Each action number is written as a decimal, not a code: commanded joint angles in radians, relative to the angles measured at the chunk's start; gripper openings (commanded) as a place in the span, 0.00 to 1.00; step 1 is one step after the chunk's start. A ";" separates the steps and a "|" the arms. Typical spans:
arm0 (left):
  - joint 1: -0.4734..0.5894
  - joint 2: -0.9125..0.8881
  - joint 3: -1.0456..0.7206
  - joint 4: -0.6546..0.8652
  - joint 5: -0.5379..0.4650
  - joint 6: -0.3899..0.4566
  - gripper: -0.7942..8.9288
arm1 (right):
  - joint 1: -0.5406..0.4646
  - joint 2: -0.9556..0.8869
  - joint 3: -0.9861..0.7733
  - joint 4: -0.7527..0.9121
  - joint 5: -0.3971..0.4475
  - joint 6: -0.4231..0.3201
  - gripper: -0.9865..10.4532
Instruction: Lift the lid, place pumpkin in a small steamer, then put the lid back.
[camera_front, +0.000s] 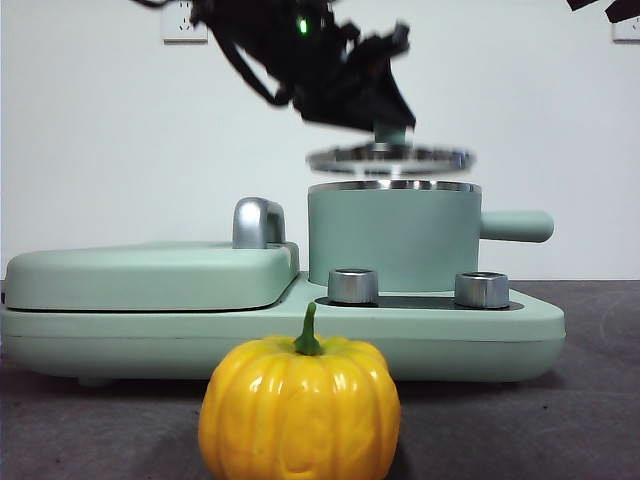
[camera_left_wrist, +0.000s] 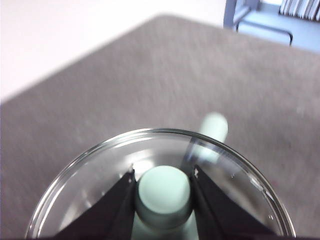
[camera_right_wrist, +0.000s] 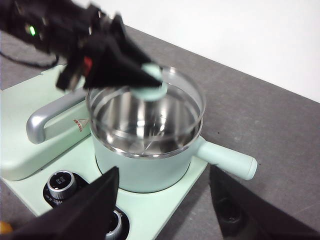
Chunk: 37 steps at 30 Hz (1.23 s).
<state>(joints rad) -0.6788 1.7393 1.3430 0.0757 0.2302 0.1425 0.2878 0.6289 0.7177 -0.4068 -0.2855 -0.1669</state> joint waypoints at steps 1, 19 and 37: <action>-0.001 -0.056 0.055 0.020 -0.001 0.011 0.09 | 0.005 0.004 0.017 0.009 -0.002 0.011 0.34; 0.069 -0.327 0.056 -0.459 -0.066 0.010 0.09 | 0.005 0.003 0.017 0.008 -0.015 0.011 0.34; 0.182 -0.551 -0.126 -0.551 -0.130 -0.003 0.09 | 0.249 0.109 0.017 -0.098 -0.080 -0.032 0.40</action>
<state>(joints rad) -0.4961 1.1976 1.2037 -0.5022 0.1032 0.1417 0.5125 0.7235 0.7177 -0.5095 -0.3645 -0.1867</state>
